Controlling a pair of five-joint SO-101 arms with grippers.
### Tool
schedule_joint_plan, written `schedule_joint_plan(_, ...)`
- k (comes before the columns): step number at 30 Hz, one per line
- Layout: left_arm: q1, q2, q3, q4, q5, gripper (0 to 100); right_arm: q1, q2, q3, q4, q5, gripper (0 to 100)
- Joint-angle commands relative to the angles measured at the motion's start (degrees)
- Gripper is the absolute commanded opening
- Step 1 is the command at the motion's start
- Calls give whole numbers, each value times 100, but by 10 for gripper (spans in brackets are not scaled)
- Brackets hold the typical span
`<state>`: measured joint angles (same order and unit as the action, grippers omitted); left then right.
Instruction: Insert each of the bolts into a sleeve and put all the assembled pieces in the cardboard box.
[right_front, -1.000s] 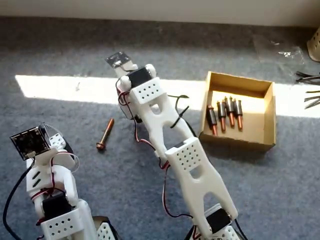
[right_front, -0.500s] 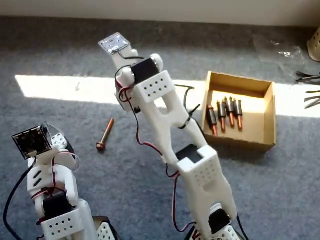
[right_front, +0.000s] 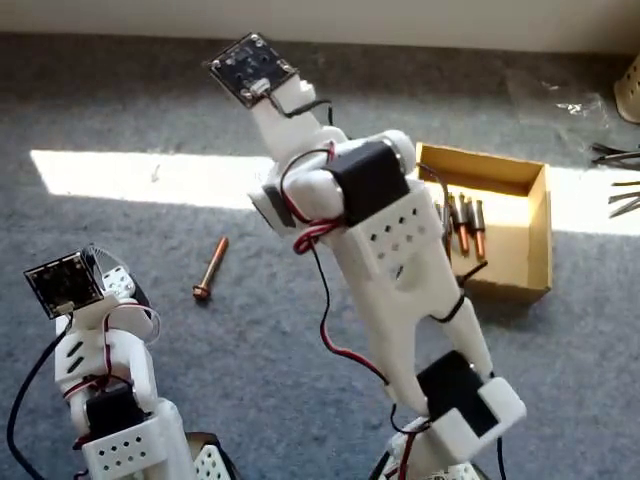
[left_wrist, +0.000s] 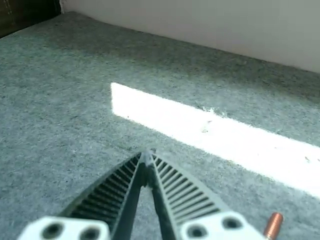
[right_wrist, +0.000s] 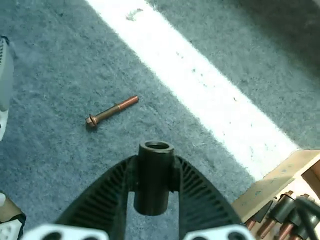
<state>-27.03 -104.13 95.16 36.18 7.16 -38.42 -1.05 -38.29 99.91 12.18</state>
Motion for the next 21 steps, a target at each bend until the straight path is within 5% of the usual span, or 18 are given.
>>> schedule_joint_plan(1,119,-48,-163,0,-9,17,-48,-796,347,48,70,5)
schedule_joint_plan(12,127,-48,-163,9,-9,17,-40,-2325,1657,-136,475,5)
schedule_joint_plan(21,154,-48,-163,9,-9,17,523,-3802,4681,-2255,484,5)
